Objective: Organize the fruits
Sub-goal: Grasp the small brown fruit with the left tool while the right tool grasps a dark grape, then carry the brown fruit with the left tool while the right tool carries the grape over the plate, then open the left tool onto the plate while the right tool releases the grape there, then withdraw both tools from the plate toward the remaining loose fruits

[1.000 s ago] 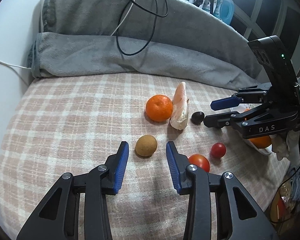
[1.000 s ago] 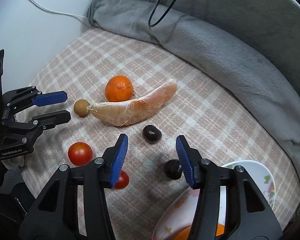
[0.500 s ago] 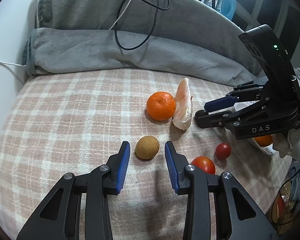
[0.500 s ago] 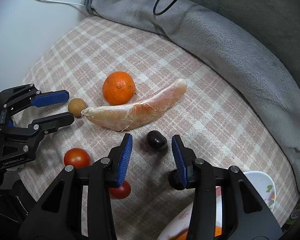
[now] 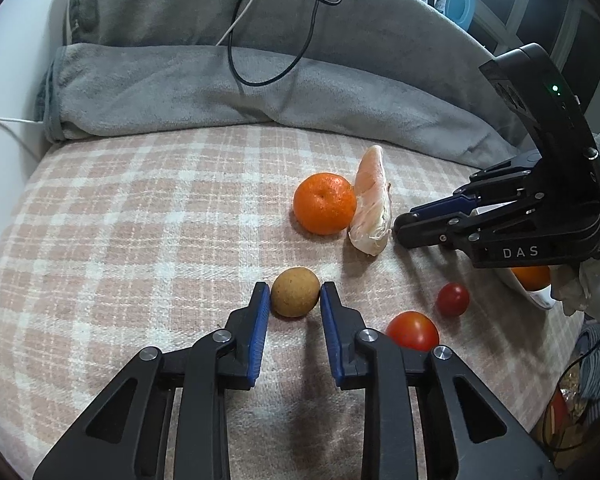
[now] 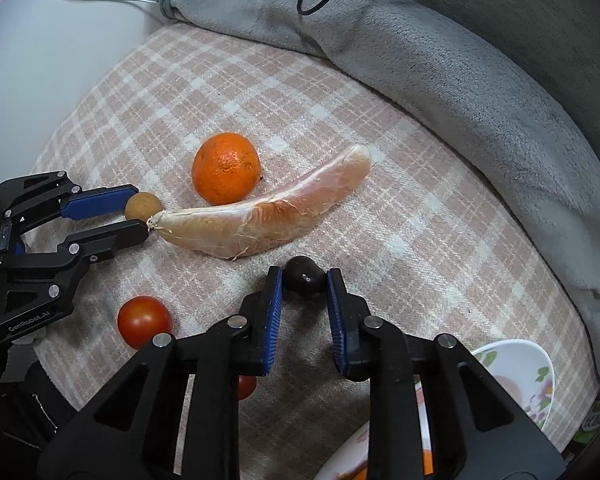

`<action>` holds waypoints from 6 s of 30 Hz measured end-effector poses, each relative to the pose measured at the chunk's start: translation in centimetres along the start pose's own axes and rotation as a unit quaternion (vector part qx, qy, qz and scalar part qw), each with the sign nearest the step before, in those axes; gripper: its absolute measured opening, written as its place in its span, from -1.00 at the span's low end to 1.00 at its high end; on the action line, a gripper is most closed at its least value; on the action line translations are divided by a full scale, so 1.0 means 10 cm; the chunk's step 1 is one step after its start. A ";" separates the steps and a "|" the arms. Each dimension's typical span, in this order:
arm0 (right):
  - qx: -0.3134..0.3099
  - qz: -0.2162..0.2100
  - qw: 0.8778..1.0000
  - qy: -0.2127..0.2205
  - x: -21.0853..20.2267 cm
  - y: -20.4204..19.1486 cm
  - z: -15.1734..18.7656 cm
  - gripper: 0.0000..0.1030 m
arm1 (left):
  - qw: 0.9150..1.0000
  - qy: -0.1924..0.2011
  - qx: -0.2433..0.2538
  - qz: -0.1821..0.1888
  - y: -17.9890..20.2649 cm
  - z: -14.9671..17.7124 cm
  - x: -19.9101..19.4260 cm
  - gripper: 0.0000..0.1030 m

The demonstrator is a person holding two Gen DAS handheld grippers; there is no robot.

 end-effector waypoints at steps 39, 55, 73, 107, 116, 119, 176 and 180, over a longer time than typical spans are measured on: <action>0.066 -0.021 0.982 0.178 -1.41 0.23 0.65 -0.57 | 0.995 0.095 0.017 0.017 0.60 -0.24 -0.84 -0.53; 0.139 0.007 0.963 0.232 -1.80 0.77 1.29 -0.57 | 0.992 0.098 0.047 0.061 1.19 -0.43 -0.72 -0.53; 0.177 0.018 0.953 0.245 -1.85 1.01 1.73 -0.57 | 0.989 0.090 0.080 0.083 1.72 -0.58 -0.55 -0.53; 0.178 0.008 0.954 0.240 -1.68 1.07 1.80 -0.57 | 0.987 0.076 0.100 0.100 2.03 -0.68 -0.36 -0.53; 0.175 0.014 0.953 0.245 -1.69 1.07 1.79 -0.02 | 0.987 0.076 0.100 0.101 2.04 -0.69 -0.36 -0.53; 0.170 0.021 0.952 0.253 -1.73 1.06 1.78 0.23 | 0.987 0.078 0.101 0.101 2.04 -0.69 -0.38 -0.53; 0.143 0.051 0.937 0.315 -2.08 0.63 1.58 0.90 | 0.985 0.135 0.083 0.072 1.63 -0.79 -0.83 0.57; 0.135 0.046 0.939 0.314 -2.06 0.54 1.49 0.90 | 0.985 0.138 0.077 0.067 1.51 -0.80 -0.84 0.57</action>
Point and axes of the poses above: each gripper's, at about its wrist camera, not at the fingertips, and x roughly the way its jaws point, y to its right, z to its underside, the point moved 7 cm from there along x, roughly the way its jaws point, and after that the axes turned 10 degrees about -z, right-handed, at the moved point
